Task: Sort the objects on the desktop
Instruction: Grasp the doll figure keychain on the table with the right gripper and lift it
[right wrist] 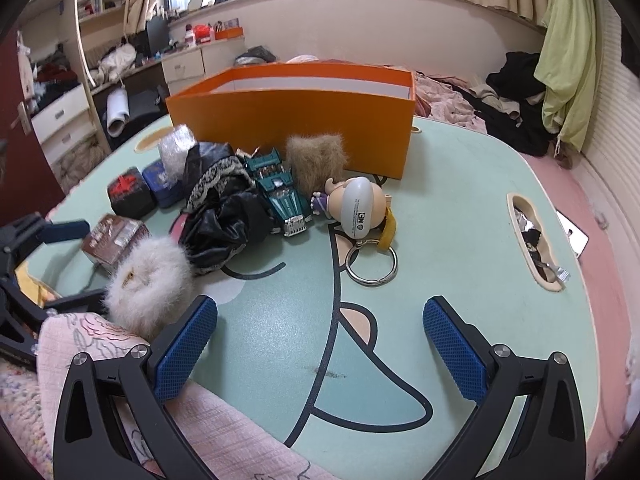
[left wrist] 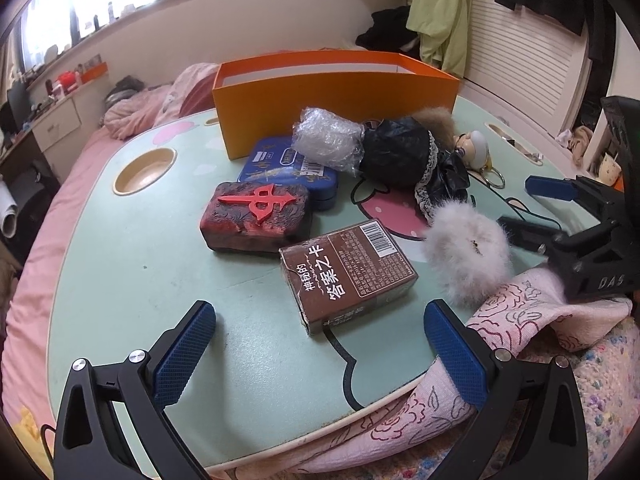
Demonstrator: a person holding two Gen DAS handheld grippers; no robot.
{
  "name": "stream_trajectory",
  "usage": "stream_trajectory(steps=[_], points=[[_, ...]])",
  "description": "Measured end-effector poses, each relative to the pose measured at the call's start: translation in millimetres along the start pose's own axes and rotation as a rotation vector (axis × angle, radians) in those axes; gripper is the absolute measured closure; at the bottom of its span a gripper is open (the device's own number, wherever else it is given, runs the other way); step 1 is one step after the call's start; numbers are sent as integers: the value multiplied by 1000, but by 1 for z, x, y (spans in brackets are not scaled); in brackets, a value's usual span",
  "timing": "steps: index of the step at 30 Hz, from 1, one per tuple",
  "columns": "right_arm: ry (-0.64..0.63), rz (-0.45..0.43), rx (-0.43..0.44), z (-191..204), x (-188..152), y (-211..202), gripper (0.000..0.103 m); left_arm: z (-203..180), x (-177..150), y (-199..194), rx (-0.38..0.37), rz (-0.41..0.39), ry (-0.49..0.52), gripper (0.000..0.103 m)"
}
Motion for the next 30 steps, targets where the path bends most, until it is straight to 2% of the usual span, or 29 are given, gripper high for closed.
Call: stream_trajectory(steps=[2, 5, 7, 8, 11, 14, 18, 20, 21, 23, 27, 30], points=[[9, -30, -1, -4, 6, -6, 5, 0, 0, 0, 1, -3, -1, 0], [15, -92, -24, -8, 27, -19, 5, 0, -1, 0, 1, -2, -2, 0], [30, -123, -56, -13, 45, -23, 5, 0, 0, 0, 0, -3, -1, 0], [43, -134, -76, -18, 53, -23, 9, 0, 0, 0, -1, -5, 0, 0], [82, -106, -73, -27, 68, -16, 22, 0, -1, -1, -3, -6, 0, 0], [120, -85, -49, -31, 76, -8, 23, 0, -1, -1, -2, -6, 0, 0], [120, -21, -72, -30, 73, 14, 32, -1, 0, -1, -3, -7, 1, 0], [121, 29, -52, -30, 67, 27, 37, -1, -1, -1, -1, -6, 1, 0], [130, 23, -47, -32, 66, 26, 39, -1, 0, -1, -2, -8, 1, 0], [120, 48, -49, -32, 63, 30, 56, -1, 0, -1, -3, -8, 0, 0], [82, 45, -36, -23, 57, 29, 56, 0, 1, -1, -4, -10, 1, 0], [75, -16, -18, -18, 50, 17, 57, 2, 0, -2, 1, -17, -9, 0]])
Point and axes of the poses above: each gripper's, at about its wrist camera, not at the fingertips, and y roughly the way its jaws point, z to its left, x to its top, the point moved 7 cm from there along y, roughly the way its jaws point, and after that the axes turned 9 degrees about z, right-handed, at the moved point
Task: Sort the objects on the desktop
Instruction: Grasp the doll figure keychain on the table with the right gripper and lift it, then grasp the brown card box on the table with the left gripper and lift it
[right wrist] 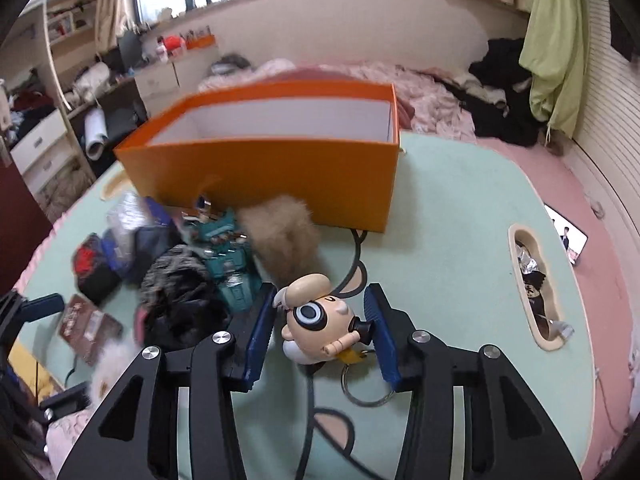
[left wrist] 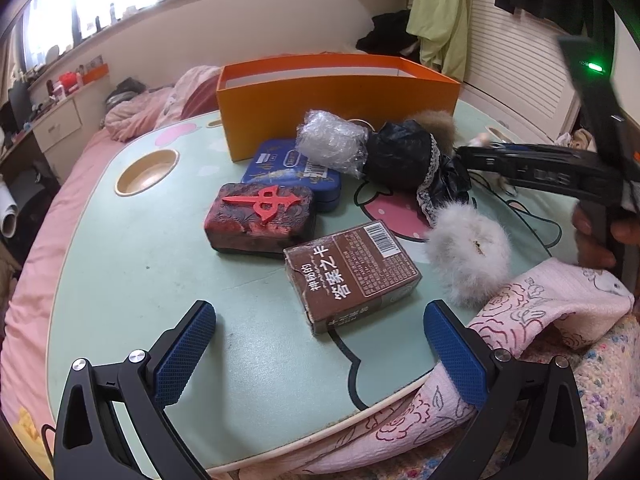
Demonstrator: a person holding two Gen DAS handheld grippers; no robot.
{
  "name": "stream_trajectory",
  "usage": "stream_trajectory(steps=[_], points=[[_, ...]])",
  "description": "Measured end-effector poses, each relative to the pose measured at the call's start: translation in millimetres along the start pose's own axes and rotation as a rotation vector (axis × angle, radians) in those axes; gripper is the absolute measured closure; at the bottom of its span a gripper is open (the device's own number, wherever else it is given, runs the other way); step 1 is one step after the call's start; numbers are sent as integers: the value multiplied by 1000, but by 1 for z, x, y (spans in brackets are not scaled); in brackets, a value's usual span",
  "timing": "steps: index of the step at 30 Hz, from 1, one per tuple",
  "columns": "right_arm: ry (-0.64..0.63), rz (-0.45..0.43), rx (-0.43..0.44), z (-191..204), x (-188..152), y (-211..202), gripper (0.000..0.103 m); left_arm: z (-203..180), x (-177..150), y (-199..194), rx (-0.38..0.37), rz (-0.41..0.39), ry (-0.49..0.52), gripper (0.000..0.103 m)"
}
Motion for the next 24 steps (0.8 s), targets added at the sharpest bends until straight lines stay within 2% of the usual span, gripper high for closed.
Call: stream_trajectory(steps=[7, 11, 16, 17, 18, 19, 20, 21, 22, 24], points=[[4, -152, 75, 2, -17, -37, 57, 12, 6, -8, -40, -44, -66, 0], [-2, -154, 104, 6, -18, -39, 57, 7, 20, -10, -26, -66, -45, 0], [-63, -153, 83, 20, -20, -39, 57, -2, 30, 4, -26, -26, -1, 0], [-72, -156, 80, 21, -21, -39, 57, -3, 31, 9, -40, -15, 4, 3], [-79, -159, 78, 22, -21, -40, 57, -3, 30, 11, -57, -9, 3, 15], [-83, -159, 78, 23, -21, -40, 57, -2, 29, 12, -68, -1, -2, 21], [-84, -156, 79, 23, -21, -39, 57, 1, 29, 11, -58, -9, -6, 32], [-81, -152, 81, 23, -21, -38, 57, 5, 27, 11, -37, -16, -13, 37], [-78, -148, 84, 22, -22, -37, 57, 8, 25, 10, -23, -21, -20, 37], [-65, -144, 90, 19, -22, -36, 57, 13, 22, 5, -53, -53, -45, 38]])
Point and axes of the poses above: each gripper's, at about its wrist camera, not at the fingertips, and y roughly the way its jaws point, z to its left, x to its top, the point moved 7 cm from there along y, roughly the way its jaws point, and after that the axes turned 9 degrees about z, right-handed, at the moved point
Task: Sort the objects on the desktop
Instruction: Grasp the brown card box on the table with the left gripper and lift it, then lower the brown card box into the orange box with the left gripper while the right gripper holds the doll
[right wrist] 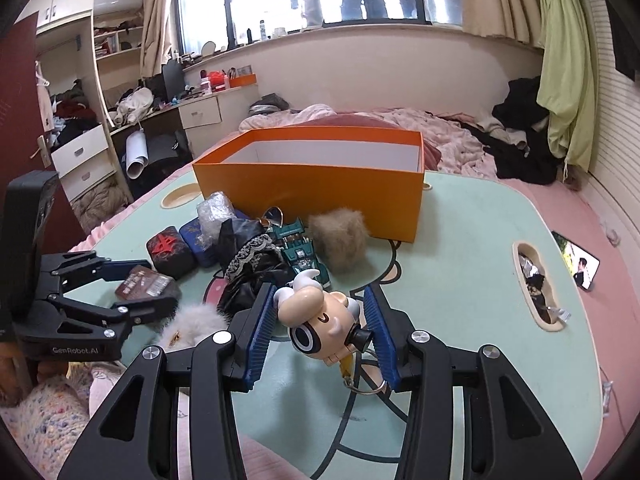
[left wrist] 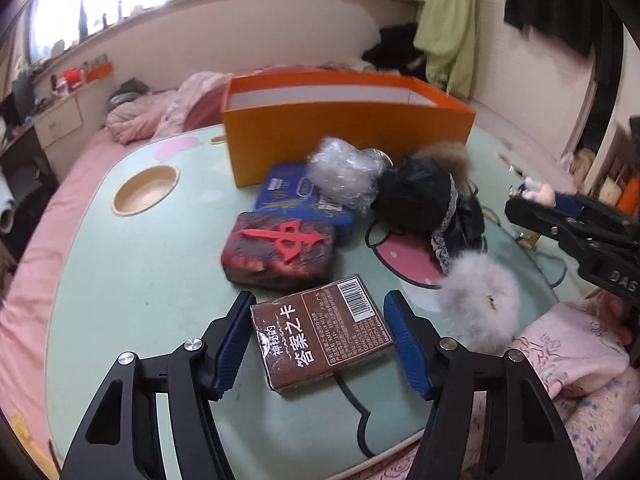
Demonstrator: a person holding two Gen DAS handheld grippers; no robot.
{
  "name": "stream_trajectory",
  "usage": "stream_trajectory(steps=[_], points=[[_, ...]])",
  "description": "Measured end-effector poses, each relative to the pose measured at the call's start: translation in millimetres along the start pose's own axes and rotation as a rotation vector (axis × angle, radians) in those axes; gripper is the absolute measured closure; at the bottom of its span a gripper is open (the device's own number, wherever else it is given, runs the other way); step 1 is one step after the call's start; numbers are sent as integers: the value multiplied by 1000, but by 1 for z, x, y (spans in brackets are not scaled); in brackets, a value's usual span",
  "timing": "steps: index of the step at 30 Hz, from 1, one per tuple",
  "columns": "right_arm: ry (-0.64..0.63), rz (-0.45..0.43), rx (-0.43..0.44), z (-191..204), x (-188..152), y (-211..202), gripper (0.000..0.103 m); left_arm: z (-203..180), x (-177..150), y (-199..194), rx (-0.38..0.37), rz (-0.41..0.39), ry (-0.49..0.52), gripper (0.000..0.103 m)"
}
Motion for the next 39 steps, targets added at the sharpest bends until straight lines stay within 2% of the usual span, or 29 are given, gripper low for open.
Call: stream_trajectory(steps=[4, 7, 10, 13, 15, 18, 20, 21, 23, 27, 29, 31, 35, 37, 39], points=[[15, -3, 1, -3, 2, -2, 57, 5, 6, -19, -33, -85, -21, 38], [24, -19, 11, -6, 12, -7, 57, 7, 26, -34, -89, -134, -32, 38], [63, -57, 28, -14, 38, -13, 57, 8, 61, -45, -130, -179, -48, 38], [82, -101, 25, -17, 74, -13, 57, 8, 106, -51, -123, -247, -42, 37], [89, -122, 33, -16, 100, -9, 57, 7, 137, -41, -109, -253, -44, 37], [90, -132, 16, -16, 133, 6, 57, 10, 161, -14, -74, -236, -69, 37], [86, -128, -31, -18, 144, 19, 57, 12, 162, 3, -74, -198, -96, 37], [91, -108, -51, -20, 145, 25, 57, 12, 158, 7, -99, -189, -110, 37], [103, -80, -8, -24, 137, 26, 57, 11, 149, 6, -133, -198, -117, 37], [104, -59, 2, -29, 94, 7, 55, 13, 137, 2, -119, -202, -113, 37], [74, -21, -25, -28, 67, 3, 34, 16, 136, -2, -136, -212, -138, 37], [55, 14, -38, -25, 46, 5, 28, 17, 135, -8, -158, -224, -156, 37], [14, 76, -117, -23, 26, 20, 28, 14, 124, -22, -167, -241, -152, 37], [15, 151, -123, -24, 19, 37, 28, 11, 115, -25, -158, -238, -139, 37], [43, 189, -104, -29, 11, 48, 28, 8, 106, -27, -155, -235, -130, 37]])
Point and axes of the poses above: each gripper's, at about its wrist camera, not at the fingertips, and y roughly the way its jaws point, z to its left, x to its top, the point moved 7 cm from there along y, roughly the way its jaws point, and after that the axes turned 9 degrees about z, right-handed, at the moved point
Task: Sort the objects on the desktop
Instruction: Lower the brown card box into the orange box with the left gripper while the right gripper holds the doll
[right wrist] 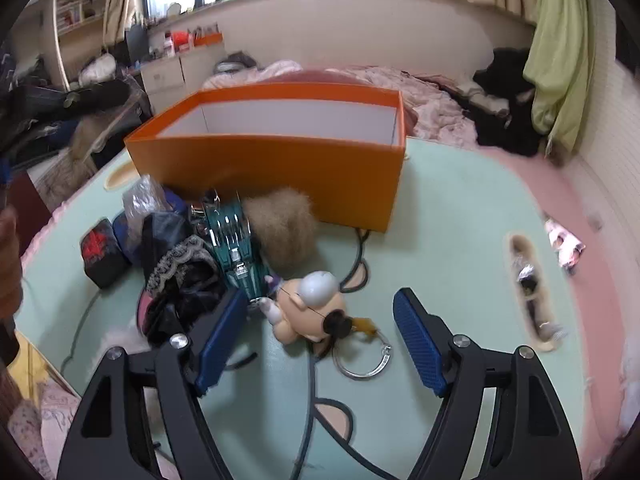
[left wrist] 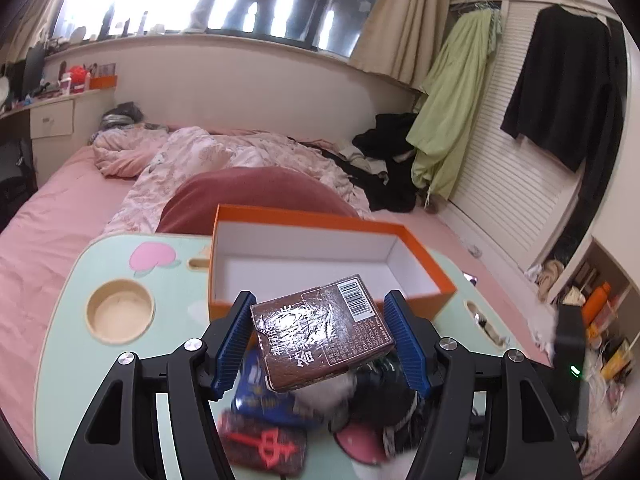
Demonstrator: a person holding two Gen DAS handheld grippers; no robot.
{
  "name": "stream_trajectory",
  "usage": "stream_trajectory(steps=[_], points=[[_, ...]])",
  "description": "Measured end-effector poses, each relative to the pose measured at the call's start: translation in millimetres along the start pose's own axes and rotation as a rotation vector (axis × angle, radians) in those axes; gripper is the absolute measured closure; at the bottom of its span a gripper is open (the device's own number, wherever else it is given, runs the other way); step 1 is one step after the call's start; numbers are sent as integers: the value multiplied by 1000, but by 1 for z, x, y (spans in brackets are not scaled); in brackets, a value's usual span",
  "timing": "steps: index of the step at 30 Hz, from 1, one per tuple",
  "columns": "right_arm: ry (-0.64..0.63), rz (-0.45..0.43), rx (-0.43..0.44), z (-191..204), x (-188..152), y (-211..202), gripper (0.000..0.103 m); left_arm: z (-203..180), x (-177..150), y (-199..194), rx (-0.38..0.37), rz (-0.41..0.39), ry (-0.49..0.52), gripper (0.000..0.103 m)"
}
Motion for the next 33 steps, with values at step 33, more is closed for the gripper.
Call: stream_trajectory(steps=[33], points=[[60, -238, 105, -3, 131, -20, 62, 0, 43, 72, 88, 112, 56, 37]])
Point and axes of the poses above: each gripper's, at about its wrist camera, not at the fingertips, and y roughly the way its jaws point, z to its left, x to its top, the point moved 7 cm from there along y, roughly the way its jaws point, and after that the axes turned 9 degrees about z, right-handed, at the moved point
